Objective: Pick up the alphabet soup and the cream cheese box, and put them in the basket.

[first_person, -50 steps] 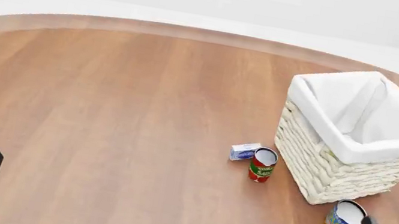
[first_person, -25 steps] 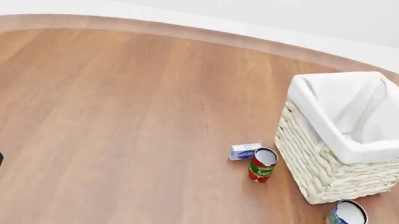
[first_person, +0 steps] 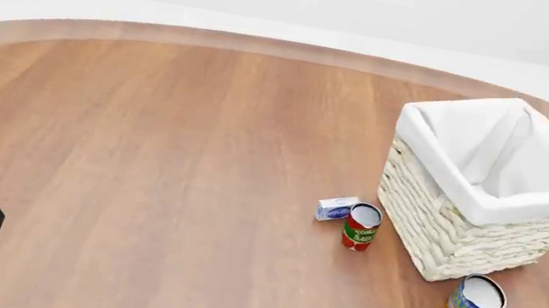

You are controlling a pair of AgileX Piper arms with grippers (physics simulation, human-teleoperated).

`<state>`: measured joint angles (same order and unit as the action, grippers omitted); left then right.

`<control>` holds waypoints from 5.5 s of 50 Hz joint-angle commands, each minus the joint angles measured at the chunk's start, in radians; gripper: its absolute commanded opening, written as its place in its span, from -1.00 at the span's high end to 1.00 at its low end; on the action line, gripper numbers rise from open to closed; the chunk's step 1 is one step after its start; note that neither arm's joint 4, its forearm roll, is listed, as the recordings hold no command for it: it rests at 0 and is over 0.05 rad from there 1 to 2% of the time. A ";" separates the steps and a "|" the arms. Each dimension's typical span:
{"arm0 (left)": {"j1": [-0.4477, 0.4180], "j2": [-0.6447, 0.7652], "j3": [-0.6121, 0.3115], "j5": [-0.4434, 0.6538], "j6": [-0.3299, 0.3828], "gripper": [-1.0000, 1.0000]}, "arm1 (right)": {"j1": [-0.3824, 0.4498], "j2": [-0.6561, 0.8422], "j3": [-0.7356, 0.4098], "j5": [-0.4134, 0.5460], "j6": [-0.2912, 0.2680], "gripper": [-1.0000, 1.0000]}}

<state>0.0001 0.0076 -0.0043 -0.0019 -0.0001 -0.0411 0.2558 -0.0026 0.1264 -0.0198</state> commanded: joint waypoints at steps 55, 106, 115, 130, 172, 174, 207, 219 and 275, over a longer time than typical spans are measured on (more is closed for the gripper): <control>0.000 0.000 0.000 0.000 0.000 -1.00 | -0.063 0.889 0.003 -0.725 0.015 -1.00; 0.000 0.000 0.000 0.000 0.000 -1.00 | -0.065 1.557 0.003 -1.345 0.020 -1.00; 0.000 0.000 0.000 0.000 0.000 -1.00 | -0.064 1.560 0.003 -1.346 0.026 -1.00; 0.000 0.000 0.000 0.000 0.000 -1.00 | -0.075 1.528 0.003 -1.345 0.034 1.00; 0.000 0.000 0.000 0.000 0.000 -1.00 | -0.098 0.482 0.003 -0.388 0.015 1.00; 0.000 0.000 0.000 0.000 0.000 -1.00 | -0.100 0.465 0.003 -0.376 0.014 1.00; 0.000 0.000 0.000 0.000 0.000 -1.00 | -0.117 0.177 -0.078 -0.096 0.009 1.00; 0.000 0.000 0.000 0.000 -0.001 -1.00 | -0.118 0.133 -0.164 -0.016 0.000 1.00; 0.000 0.000 0.000 0.000 0.000 -1.00 | -0.067 0.189 -0.614 0.141 0.017 1.00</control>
<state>0.0001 0.0076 -0.0043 -0.0019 -0.0001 -0.1140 0.4014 -0.5259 0.2708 -0.0163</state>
